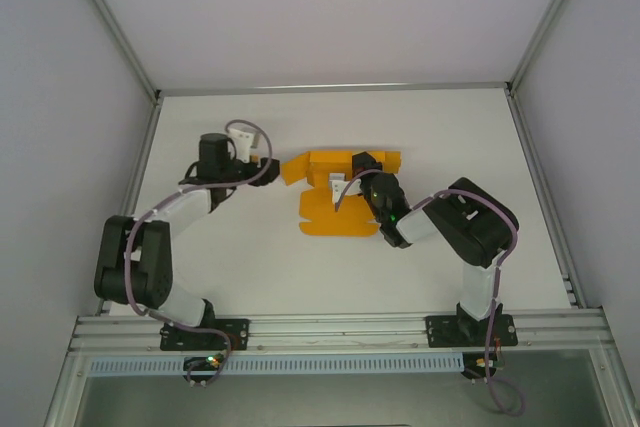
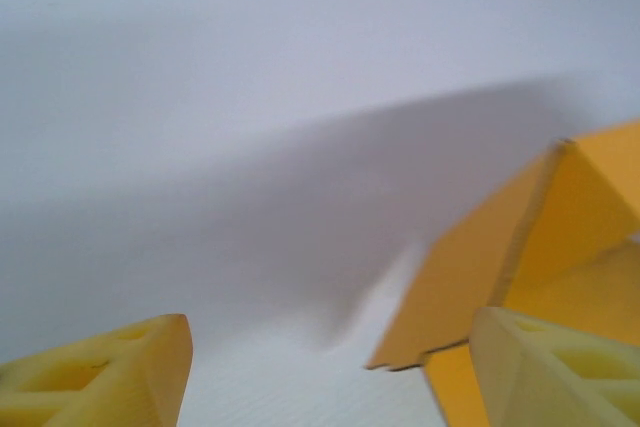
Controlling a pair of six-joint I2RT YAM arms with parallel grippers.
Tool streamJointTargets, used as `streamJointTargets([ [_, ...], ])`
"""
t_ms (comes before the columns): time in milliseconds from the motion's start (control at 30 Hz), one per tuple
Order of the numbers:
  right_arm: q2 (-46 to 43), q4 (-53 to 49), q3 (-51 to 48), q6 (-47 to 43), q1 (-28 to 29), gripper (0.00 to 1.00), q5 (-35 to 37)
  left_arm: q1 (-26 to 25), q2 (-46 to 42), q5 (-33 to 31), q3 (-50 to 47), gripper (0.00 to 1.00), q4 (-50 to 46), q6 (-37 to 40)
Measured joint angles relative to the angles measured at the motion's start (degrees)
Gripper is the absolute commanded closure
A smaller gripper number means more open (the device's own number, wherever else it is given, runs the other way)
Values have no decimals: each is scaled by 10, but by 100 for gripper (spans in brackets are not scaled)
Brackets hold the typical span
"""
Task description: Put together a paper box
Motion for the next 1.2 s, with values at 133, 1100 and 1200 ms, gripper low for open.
streamJointTargets([
  [133, 10, 4, 0, 0, 0, 100, 0, 11, 21, 6, 12, 35, 0, -23],
  [1100, 12, 4, 0, 7, 1, 100, 12, -110, 168, 137, 108, 42, -38, 87],
  [1200, 12, 4, 0, 7, 1, 100, 14, -122, 175, 139, 105, 35, -23, 90],
])
